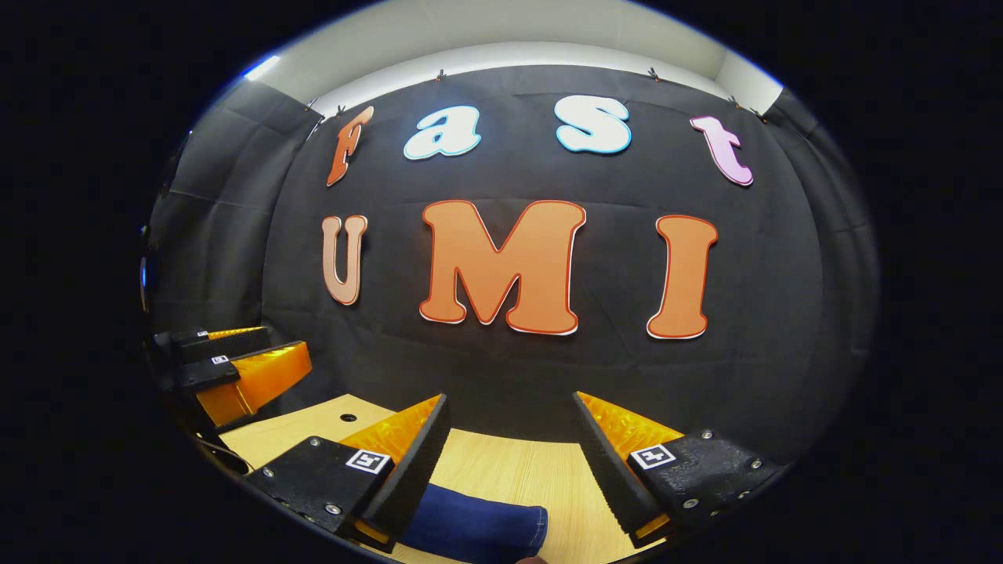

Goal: Grasp the waist and the cuffs of the jeans and fold them to make the two legs overlap; first hold the waist and fold one-third of the jeans toward the cuffs, then hold the cuffs and fold the remaining one-third in the same direction to finish folding.

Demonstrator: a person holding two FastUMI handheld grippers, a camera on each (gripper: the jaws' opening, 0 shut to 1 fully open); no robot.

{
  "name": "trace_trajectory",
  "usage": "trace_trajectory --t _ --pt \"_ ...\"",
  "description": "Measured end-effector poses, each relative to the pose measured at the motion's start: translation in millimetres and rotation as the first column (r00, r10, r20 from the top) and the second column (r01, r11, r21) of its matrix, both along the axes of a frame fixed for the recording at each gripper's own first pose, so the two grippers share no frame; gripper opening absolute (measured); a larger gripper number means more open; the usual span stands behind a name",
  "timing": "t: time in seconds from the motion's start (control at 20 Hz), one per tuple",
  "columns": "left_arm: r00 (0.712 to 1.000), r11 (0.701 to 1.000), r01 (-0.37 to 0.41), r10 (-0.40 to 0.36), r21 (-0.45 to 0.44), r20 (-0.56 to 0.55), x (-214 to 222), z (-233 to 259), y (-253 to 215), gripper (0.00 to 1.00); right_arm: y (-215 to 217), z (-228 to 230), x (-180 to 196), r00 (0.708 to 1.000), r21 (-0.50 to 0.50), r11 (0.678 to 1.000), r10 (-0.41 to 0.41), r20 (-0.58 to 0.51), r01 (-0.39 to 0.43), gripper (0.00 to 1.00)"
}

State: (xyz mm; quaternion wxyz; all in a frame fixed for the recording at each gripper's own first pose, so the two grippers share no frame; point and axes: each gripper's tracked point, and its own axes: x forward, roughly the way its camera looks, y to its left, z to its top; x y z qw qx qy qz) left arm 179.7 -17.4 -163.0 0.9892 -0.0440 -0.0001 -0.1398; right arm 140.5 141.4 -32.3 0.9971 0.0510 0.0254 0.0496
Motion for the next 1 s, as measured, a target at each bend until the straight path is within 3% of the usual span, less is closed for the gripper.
trace_trajectory --t 0.1,0.25,0.3,0.5,0.55,0.6,0.8,0.85,1.0 --pt "1.000 1.000 0.017 -0.017 0.007 0.002 0 2 -7 0.95 2 3 -2 1.000 0.012 1.000 -0.005 0.016 0.005 0.96" --pt "1.000 0.999 0.026 -0.026 0.026 0.003 2 3 -9 0.97 12 9 -6 0.999 0.001 1.000 0.017 0.038 -0.017 1.00" --pt "1.000 0.999 0.007 -0.007 0.042 0.003 4 1 -5 0.97 11 12 -5 0.999 -0.009 1.000 0.013 0.052 -0.012 0.96" --pt "1.000 0.999 0.013 -0.013 0.051 0.001 5 1 -5 0.97 25 19 -6 0.995 -0.008 0.998 0.056 0.079 -0.056 0.96" --pt "1.000 0.998 0.018 -0.018 0.057 -0.002 5 0 -4 0.99 29 18 -5 0.995 -0.005 0.998 0.065 0.071 -0.064 1.00" --pt "1.000 0.998 0.019 -0.019 0.059 -0.003 5 -1 -4 1.00 31 16 -5 0.995 -0.003 0.997 0.073 0.065 -0.073 0.96" --pt "1.000 0.997 -0.006 0.006 0.079 0.001 5 -1 0 0.99 36 17 -6 0.994 0.023 0.996 0.088 0.067 -0.090 0.95" --pt "1.000 0.997 -0.011 0.010 0.073 0.005 6 1 0 1.00 36 17 -5 0.994 0.026 0.995 0.090 0.068 -0.092 0.88" --pt "1.000 0.994 -0.023 0.022 0.103 0.013 3 2 3 1.00 37 22 -3 0.992 0.028 0.994 0.099 0.078 -0.102 0.88"
